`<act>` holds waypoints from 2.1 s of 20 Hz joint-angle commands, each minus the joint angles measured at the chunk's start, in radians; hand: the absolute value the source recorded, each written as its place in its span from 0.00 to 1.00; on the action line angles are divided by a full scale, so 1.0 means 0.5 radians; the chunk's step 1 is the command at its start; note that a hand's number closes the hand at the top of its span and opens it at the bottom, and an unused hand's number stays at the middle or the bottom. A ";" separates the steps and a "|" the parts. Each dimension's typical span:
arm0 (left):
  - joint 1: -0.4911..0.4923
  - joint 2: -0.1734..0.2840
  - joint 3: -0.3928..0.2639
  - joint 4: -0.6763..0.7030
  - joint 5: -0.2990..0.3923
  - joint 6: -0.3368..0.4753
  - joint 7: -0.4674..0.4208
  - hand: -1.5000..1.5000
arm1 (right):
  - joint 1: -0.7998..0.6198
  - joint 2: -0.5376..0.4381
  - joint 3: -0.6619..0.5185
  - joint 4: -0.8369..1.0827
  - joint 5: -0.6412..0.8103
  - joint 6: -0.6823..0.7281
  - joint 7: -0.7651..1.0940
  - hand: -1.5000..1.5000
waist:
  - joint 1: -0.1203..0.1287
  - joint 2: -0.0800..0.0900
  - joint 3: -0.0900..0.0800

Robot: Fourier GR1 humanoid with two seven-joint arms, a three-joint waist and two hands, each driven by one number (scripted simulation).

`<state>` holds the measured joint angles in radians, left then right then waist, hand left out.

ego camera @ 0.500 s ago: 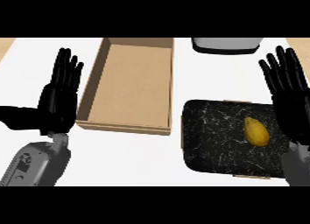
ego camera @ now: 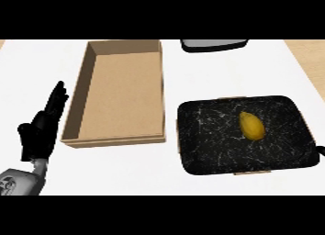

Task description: Pick the lemon from the tray and place it in the cardboard box

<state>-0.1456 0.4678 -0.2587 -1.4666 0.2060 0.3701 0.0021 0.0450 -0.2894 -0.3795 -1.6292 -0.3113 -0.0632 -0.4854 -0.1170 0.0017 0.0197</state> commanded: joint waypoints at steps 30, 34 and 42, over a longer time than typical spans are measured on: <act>-0.072 -0.058 -0.048 0.367 -0.329 -0.312 -0.142 0.50 | 1.276 0.511 0.231 -1.018 2.057 -0.242 0.316 0.00 | 0.235 0.005 -0.043; -0.011 -0.146 -0.055 0.469 -0.421 -0.325 -0.248 0.50 | 1.091 0.561 0.319 -0.807 2.222 -0.211 0.377 0.00 | 0.230 0.000 -0.040; -0.031 -0.159 0.023 0.261 -0.494 -0.403 -0.013 0.50 | 0.702 0.470 0.340 -0.622 2.327 -0.021 0.658 0.00 | 0.238 -0.003 -0.039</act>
<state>-0.1549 0.4072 -0.2473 -1.2971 -0.0073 0.1707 -0.0585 0.5075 -0.0280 -0.2047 -1.9940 0.8276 -0.1173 -0.2181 0.0002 0.0004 -0.0002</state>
